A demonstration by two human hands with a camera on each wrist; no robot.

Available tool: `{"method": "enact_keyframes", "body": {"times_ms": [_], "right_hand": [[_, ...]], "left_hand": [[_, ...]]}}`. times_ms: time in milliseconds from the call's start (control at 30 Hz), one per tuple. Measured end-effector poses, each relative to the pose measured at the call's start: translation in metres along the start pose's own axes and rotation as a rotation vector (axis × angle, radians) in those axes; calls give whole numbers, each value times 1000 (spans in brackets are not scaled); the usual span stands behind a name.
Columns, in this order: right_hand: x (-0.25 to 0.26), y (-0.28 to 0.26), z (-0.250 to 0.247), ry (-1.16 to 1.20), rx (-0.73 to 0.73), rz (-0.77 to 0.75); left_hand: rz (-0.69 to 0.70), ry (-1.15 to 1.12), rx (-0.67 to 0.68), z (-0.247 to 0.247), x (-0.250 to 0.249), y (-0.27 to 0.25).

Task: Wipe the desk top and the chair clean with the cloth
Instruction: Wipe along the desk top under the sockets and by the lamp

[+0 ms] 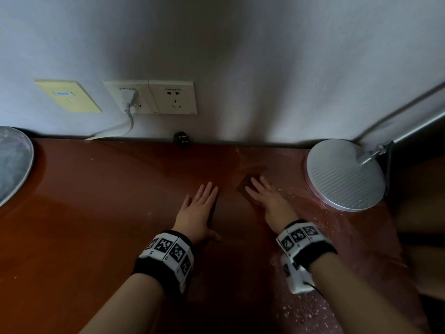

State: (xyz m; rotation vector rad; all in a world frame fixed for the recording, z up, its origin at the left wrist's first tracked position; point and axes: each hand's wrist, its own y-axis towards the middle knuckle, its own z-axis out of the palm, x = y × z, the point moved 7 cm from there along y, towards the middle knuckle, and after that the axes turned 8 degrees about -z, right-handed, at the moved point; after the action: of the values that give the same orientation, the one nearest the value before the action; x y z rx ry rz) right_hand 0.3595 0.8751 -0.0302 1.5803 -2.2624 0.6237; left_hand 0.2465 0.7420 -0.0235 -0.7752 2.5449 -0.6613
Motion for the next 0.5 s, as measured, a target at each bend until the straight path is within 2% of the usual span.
{"method": "enact_keyframes", "body": {"times_ms": [67, 100, 200, 300, 367, 433, 500], "right_hand": [[3, 8, -3, -26, -16, 108], [12, 8, 0, -45, 5, 105], [43, -2, 18, -66, 134, -119], [26, 0, 17, -62, 222, -263], [-5, 19, 3, -115, 222, -173], [-29, 39, -18, -86, 98, 31], [-30, 50, -28, -54, -18, 158]], "left_hand": [[-16, -31, -26, -6, -2, 5], [-25, -47, -34, -9, -3, 9], [-46, -53, -36, -13, -6, 18], [-61, -44, -6, -11, -6, 23], [-69, -47, -1, -10, -5, 23], [-79, -47, 1, -11, -7, 23], [-91, -31, -4, -11, -9, 24]]}}
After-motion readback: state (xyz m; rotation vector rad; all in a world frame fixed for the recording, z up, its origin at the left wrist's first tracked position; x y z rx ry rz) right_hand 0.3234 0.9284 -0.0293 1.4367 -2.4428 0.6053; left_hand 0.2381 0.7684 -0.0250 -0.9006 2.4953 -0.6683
